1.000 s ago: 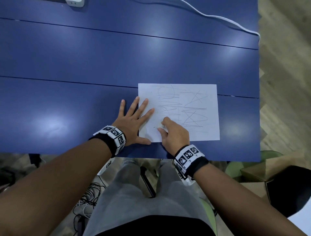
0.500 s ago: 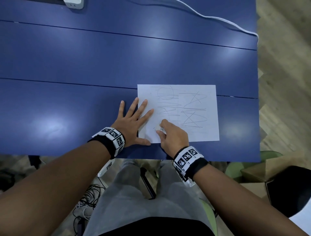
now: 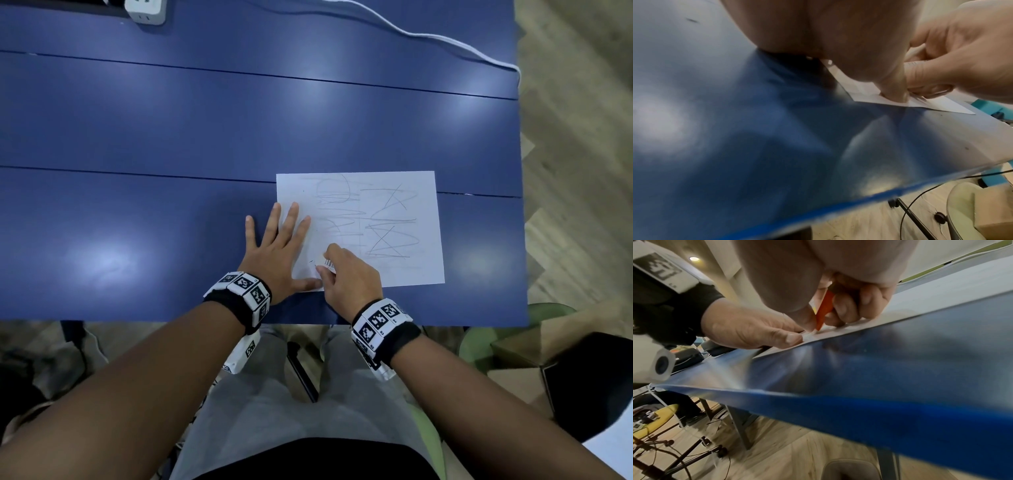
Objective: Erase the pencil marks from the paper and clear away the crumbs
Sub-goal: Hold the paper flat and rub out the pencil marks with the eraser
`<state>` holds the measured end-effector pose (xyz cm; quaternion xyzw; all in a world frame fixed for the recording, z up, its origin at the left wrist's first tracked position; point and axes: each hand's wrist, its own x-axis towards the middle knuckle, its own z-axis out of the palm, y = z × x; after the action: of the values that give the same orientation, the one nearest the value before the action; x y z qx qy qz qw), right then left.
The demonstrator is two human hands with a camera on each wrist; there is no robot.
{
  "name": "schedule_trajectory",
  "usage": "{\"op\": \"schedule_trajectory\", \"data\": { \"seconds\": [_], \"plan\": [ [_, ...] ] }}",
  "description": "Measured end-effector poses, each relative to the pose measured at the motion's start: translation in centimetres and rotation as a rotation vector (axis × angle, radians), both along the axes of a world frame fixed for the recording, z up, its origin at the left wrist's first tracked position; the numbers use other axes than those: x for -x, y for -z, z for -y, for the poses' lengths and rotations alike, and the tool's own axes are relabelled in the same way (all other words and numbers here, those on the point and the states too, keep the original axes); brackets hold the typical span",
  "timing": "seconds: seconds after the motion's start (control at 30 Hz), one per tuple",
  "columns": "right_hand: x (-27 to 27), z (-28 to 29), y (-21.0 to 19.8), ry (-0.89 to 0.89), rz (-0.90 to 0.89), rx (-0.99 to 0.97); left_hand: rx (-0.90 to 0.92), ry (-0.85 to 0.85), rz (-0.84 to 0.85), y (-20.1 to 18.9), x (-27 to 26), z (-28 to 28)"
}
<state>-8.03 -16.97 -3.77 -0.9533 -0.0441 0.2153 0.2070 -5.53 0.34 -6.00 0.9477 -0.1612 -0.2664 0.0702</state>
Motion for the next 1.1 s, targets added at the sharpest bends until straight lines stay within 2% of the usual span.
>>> {"op": "schedule_trajectory", "data": {
  "seconds": [0.17, 0.3, 0.47, 0.6, 0.73, 0.87, 1.0, 1.1],
  "plan": [
    [-0.2, 0.2, -0.4, -0.061, 0.026, 0.030, -0.025, 0.009, 0.001, 0.1, 0.0, 0.1],
    [-1.3, 1.0, -0.7, -0.003, 0.044, 0.025, -0.017, 0.001, -0.009, 0.1, -0.1, 0.1],
    [-0.7, 0.5, -0.7, -0.171, -0.003, 0.052, -0.018, 0.004, -0.010, 0.2, -0.1, 0.1],
    [-1.6, 0.9, -0.7, -0.061, -0.003, 0.029, -0.021, 0.005, -0.008, 0.3, -0.1, 0.0],
    [-1.1, 0.2, -0.9, -0.209, -0.046, 0.085, -0.024, 0.007, -0.004, 0.3, -0.1, 0.1],
    [-1.8, 0.6, -0.9, -0.078, -0.034, 0.062, -0.019, 0.004, -0.017, 0.1, -0.2, 0.1],
    [-0.7, -0.2, -1.1, -0.213, -0.066, 0.085, -0.030, 0.009, -0.026, 0.2, -0.1, 0.2],
    [-1.7, 0.6, -1.0, -0.096, -0.025, 0.061, -0.019, 0.010, -0.029, 0.2, -0.2, 0.2]
  ]
}}
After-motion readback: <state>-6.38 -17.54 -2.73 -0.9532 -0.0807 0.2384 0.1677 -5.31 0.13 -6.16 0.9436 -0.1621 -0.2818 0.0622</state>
